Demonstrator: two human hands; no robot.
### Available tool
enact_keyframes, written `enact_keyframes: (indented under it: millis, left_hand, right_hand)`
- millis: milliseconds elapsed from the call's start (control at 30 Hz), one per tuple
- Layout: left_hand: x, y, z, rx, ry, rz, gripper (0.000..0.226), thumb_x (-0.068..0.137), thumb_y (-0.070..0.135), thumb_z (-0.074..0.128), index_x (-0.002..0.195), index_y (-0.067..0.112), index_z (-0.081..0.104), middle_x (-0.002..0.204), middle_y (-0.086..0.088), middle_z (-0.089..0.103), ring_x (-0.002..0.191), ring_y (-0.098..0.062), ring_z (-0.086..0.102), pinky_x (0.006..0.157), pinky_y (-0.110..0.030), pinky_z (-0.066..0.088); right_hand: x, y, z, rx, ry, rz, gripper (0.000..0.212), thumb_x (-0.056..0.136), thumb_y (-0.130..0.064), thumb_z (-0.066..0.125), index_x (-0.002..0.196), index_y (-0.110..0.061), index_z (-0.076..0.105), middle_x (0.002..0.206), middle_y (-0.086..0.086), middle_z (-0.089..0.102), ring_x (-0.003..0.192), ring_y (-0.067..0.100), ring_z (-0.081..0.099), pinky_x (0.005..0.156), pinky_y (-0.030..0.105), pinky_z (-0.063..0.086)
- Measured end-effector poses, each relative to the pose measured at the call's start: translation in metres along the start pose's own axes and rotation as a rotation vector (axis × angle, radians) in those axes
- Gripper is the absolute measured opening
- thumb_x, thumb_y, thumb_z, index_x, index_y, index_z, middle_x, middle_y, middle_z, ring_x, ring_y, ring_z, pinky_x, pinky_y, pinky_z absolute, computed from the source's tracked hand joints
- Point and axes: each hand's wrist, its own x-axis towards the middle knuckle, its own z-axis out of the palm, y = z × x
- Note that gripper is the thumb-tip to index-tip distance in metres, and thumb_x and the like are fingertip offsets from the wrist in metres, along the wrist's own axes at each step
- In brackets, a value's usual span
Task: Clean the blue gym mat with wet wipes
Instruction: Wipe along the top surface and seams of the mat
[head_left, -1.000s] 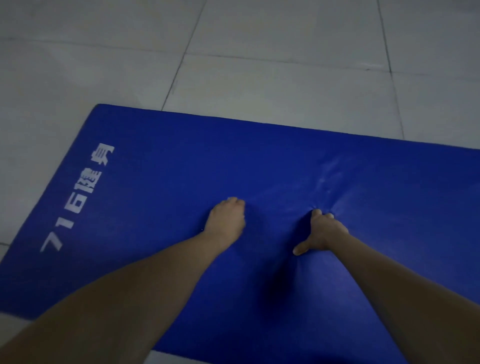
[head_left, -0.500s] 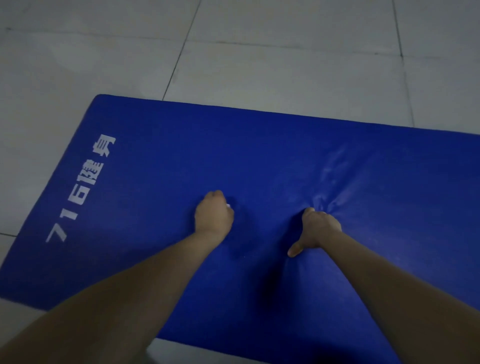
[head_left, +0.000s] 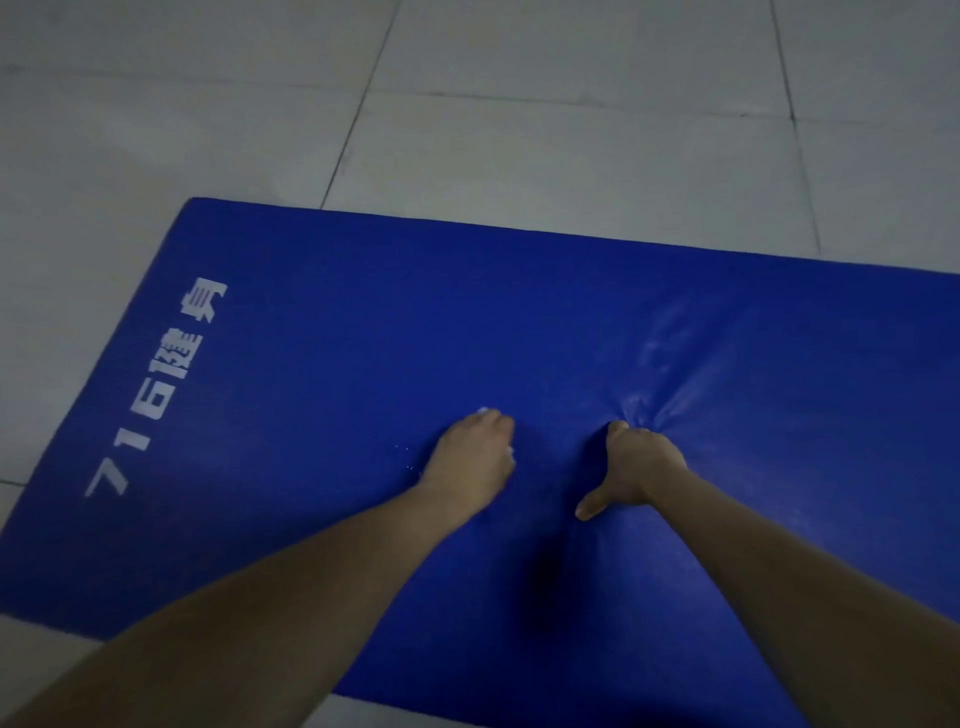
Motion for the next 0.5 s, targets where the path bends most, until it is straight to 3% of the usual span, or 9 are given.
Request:
enact_keyframes:
  millis: [67,133,333,400,500]
  left_hand:
    - [-0.013,-0.038,-0.016,0.003,0.011,-0.146,0.015,0.098,0.016,0.051,0.084,0.011,0.047,0.092,-0.002,0.053,0.082,-0.022,0.053,0.075,-0.040,0.049]
    - [-0.025,-0.075,-0.033,0.009,0.031,-0.302,0.013,0.097,0.017,0.052,0.087,0.009,0.053,0.093,-0.003,0.056,0.078,-0.023,0.055,0.069,-0.040,0.049]
    - [-0.039,-0.112,-0.048,-0.093,0.148,-0.674,0.011,0.096,0.013,0.057,0.090,0.004,0.057,0.096,-0.011,0.063,0.080,-0.028,0.062,0.073,-0.047,0.057]
    - [-0.035,-0.095,-0.043,-0.172,0.163,-0.716,0.011,0.096,0.013,0.056,0.091,0.004,0.058,0.093,-0.012,0.066,0.079,-0.029,0.065,0.072,-0.050,0.058]
    - [-0.027,-0.053,-0.028,-0.226,0.116,-0.601,0.012,0.096,0.016,0.057,0.088,0.007,0.057,0.091,-0.009,0.067,0.078,-0.026,0.066,0.071,-0.048,0.058]
  right_hand:
    - [-0.002,0.000,0.000,-0.006,-0.002,-0.005,0.120,0.048,-0.070,0.089,0.137,-0.009,0.037,0.129,0.006,0.056,0.118,0.027,0.057,0.092,0.040,0.054]
    - [-0.003,0.000,0.000,-0.003,0.008,-0.005,0.119,0.048,-0.070,0.089,0.137,-0.009,0.038,0.128,0.006,0.057,0.117,0.027,0.057,0.092,0.040,0.054]
    - [-0.004,0.000,0.000,0.017,0.018,0.000,0.117,0.047,-0.070,0.089,0.134,-0.010,0.039,0.125,0.004,0.058,0.115,0.026,0.058,0.090,0.039,0.054]
    - [-0.003,0.001,0.001,0.022,0.027,0.001,0.118,0.046,-0.071,0.089,0.133,-0.010,0.039,0.125,0.005,0.058,0.115,0.027,0.058,0.088,0.038,0.053]
    - [-0.001,0.002,0.003,0.027,0.030,0.003,0.117,0.045,-0.071,0.089,0.132,-0.011,0.040,0.125,0.005,0.058,0.114,0.027,0.058,0.083,0.038,0.051]
